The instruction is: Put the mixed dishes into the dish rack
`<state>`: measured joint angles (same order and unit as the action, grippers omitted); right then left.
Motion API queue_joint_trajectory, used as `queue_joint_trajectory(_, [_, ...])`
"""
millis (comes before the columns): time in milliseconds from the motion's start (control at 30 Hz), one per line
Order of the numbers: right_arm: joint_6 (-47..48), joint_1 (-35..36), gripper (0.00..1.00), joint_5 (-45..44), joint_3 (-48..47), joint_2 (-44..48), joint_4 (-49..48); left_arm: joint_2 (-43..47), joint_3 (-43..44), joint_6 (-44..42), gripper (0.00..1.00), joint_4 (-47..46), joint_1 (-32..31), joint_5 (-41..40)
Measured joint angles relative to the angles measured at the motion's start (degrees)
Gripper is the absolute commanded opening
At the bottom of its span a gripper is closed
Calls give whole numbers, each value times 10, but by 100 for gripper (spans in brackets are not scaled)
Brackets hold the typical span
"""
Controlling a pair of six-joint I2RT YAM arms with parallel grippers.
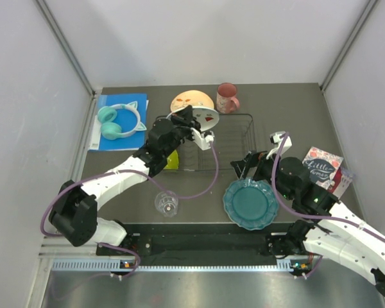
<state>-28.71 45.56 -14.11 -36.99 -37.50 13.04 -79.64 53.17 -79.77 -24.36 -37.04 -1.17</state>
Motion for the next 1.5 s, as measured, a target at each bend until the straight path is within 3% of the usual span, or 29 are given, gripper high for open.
queue_joint_trajectory(533, [0, -5, 100, 3, 0, 0, 0, 3, -26, -75, 0, 0, -3, 59])
queue_joint_trajectory(900, [0, -15, 100, 8, 0, -1, 0, 32, -52, -60, 1, 35, -19, 1])
queue_joint_trajectory(933, [0, -15, 100, 9, 0, -2, 0, 37, -52, -57, 13, 38, -23, -9])
queue_joint_trajectory(1033, [0, -16, 100, 11, 0, -7, 0, 47, -52, -44, 27, 50, -44, -53])
queue_joint_trajectory(1267, [0, -16, 100, 12, 0, -20, 2, 51, -56, -6, 36, 95, -70, -114])
queue_joint_trajectory(1300, [0, -18, 100, 12, 0, -19, 3, 51, -57, -1, 51, 97, -71, -120])
queue_joint_trajectory(1333, [0, -19, 100, 12, -1, -19, 3, 51, -57, 2, 76, 101, -72, -125])
queue_joint_trajectory(1467, [0, -25, 100, 12, -2, -18, 4, 53, -57, 15, 79, 104, -74, -146])
queue_joint_trajectory(1500, [0, -25, 100, 11, -2, -17, 5, 55, -57, 18, 90, 104, -75, -150])
